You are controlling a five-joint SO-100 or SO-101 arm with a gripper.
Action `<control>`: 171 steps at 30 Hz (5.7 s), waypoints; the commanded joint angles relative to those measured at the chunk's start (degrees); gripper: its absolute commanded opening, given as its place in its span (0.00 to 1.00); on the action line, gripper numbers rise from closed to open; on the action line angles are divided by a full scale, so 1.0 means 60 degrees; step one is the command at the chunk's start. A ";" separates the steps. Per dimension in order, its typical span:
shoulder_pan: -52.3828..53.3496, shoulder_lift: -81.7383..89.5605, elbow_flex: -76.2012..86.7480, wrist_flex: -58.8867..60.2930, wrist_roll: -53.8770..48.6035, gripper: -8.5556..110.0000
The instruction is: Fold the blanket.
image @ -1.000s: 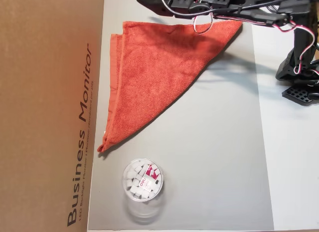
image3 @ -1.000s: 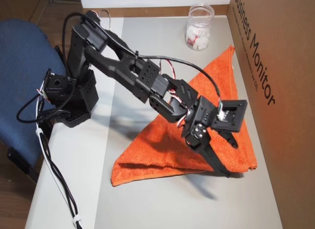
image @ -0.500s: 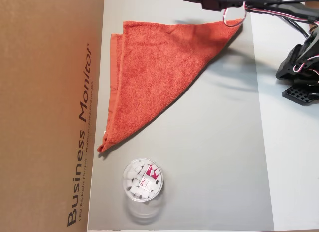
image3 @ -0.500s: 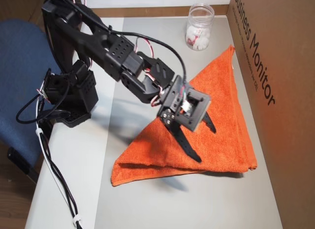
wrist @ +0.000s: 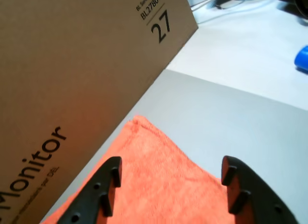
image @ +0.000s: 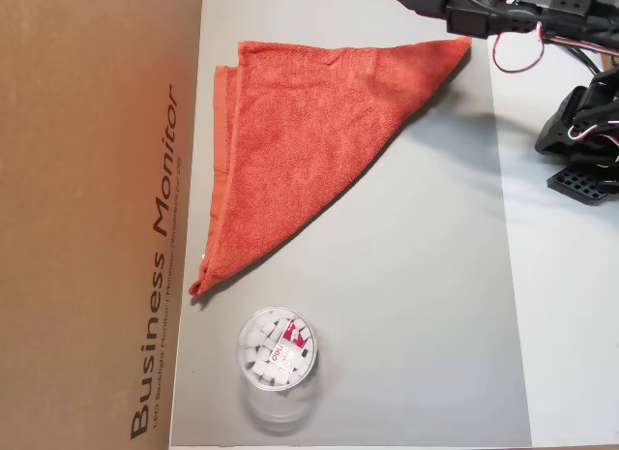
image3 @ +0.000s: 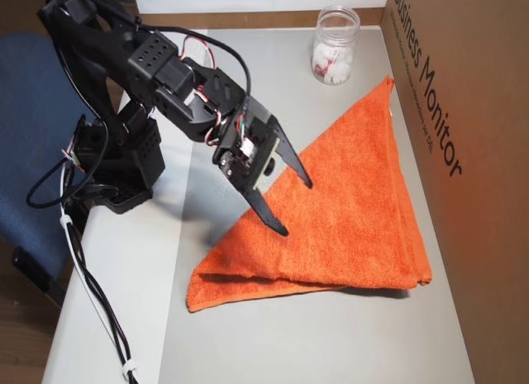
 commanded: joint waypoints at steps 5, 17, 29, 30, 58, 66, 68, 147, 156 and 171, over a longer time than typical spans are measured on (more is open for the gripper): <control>0.0117 0.2065 0.0000 0.3428 0.0117 0.25; 0.1465 0.3853 0.0161 0.8071 0.1040 0.20; 0.2520 0.3809 0.1011 0.8994 0.3516 0.20; 0.2607 0.3809 0.1201 0.8979 0.3721 0.20; 0.2930 0.3530 0.5229 0.2974 0.4175 0.26; 0.2944 0.1597 0.5112 0.0996 0.3853 0.26; 0.2886 0.1304 0.5112 0.0659 0.3560 0.26; 0.4058 0.1216 0.2842 -0.0483 -0.3721 0.07; 0.3047 0.1216 0.0952 -0.0483 -0.3735 0.07; 0.0117 0.1011 -0.1216 -0.0483 -0.3838 0.07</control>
